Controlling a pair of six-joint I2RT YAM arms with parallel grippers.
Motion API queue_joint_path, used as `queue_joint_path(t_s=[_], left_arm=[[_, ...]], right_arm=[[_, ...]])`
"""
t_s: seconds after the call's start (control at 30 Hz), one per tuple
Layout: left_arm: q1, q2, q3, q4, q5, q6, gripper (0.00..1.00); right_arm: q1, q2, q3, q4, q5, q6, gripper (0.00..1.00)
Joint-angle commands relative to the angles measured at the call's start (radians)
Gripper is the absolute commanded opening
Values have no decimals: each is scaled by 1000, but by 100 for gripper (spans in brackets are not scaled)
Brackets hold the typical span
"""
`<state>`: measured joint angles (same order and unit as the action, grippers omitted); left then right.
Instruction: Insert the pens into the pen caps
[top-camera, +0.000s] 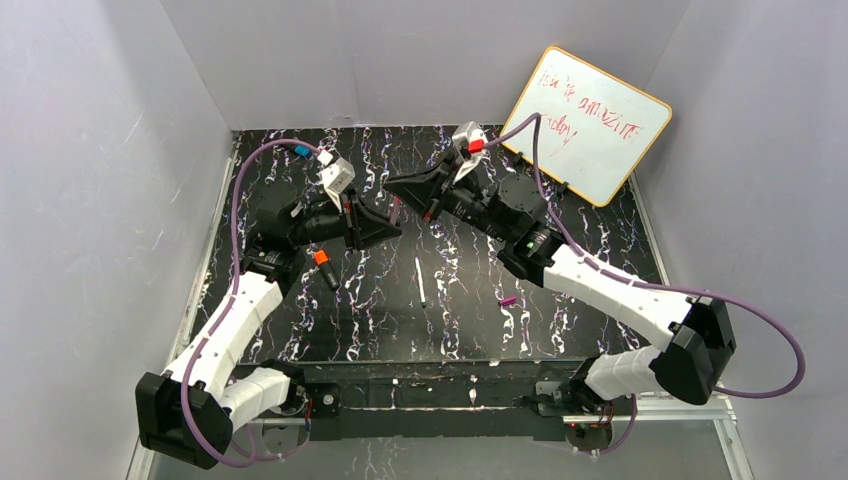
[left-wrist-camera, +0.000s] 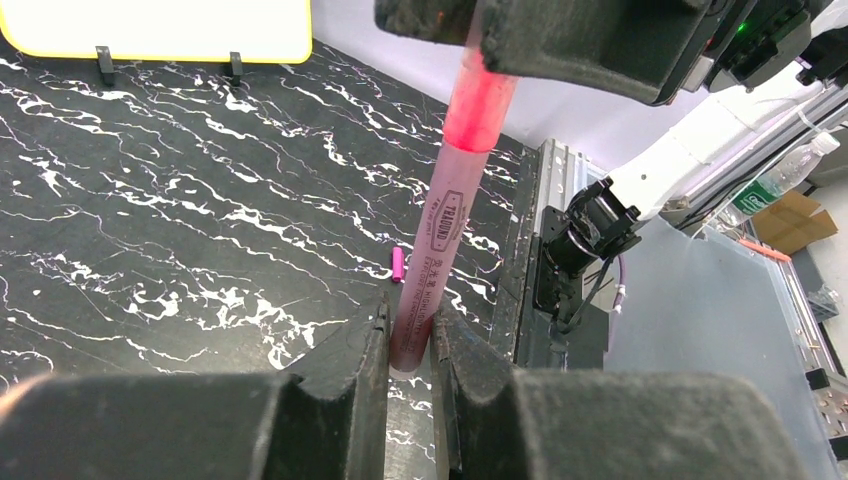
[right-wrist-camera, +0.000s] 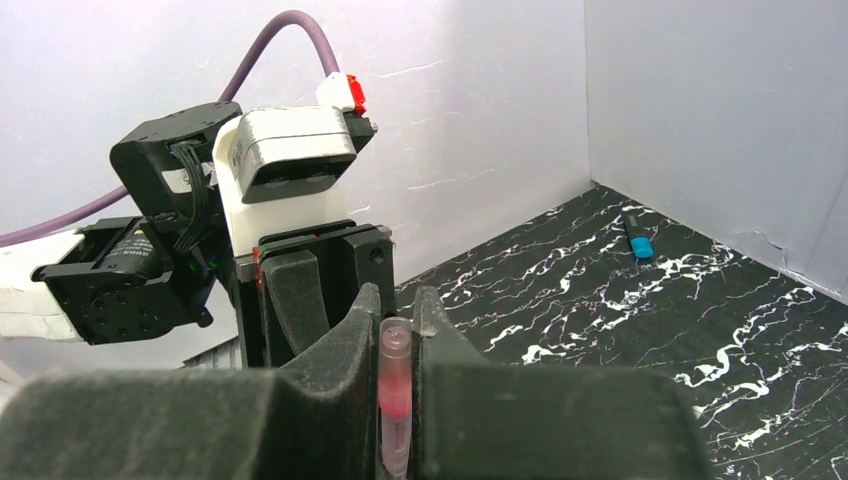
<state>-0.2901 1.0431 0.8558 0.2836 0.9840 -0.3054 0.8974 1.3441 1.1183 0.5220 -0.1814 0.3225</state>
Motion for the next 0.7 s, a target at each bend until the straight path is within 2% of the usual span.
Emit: queue_joint_path(t_s=[0.0, 0.67], left_arm=[[53, -37, 153, 322, -229, -62, 0], [57, -31, 151, 503, -341, -143, 0]], right_arm=[[59, 50, -163, -381, -228, 58, 1], [155, 128, -273, -218, -327, 159, 1]])
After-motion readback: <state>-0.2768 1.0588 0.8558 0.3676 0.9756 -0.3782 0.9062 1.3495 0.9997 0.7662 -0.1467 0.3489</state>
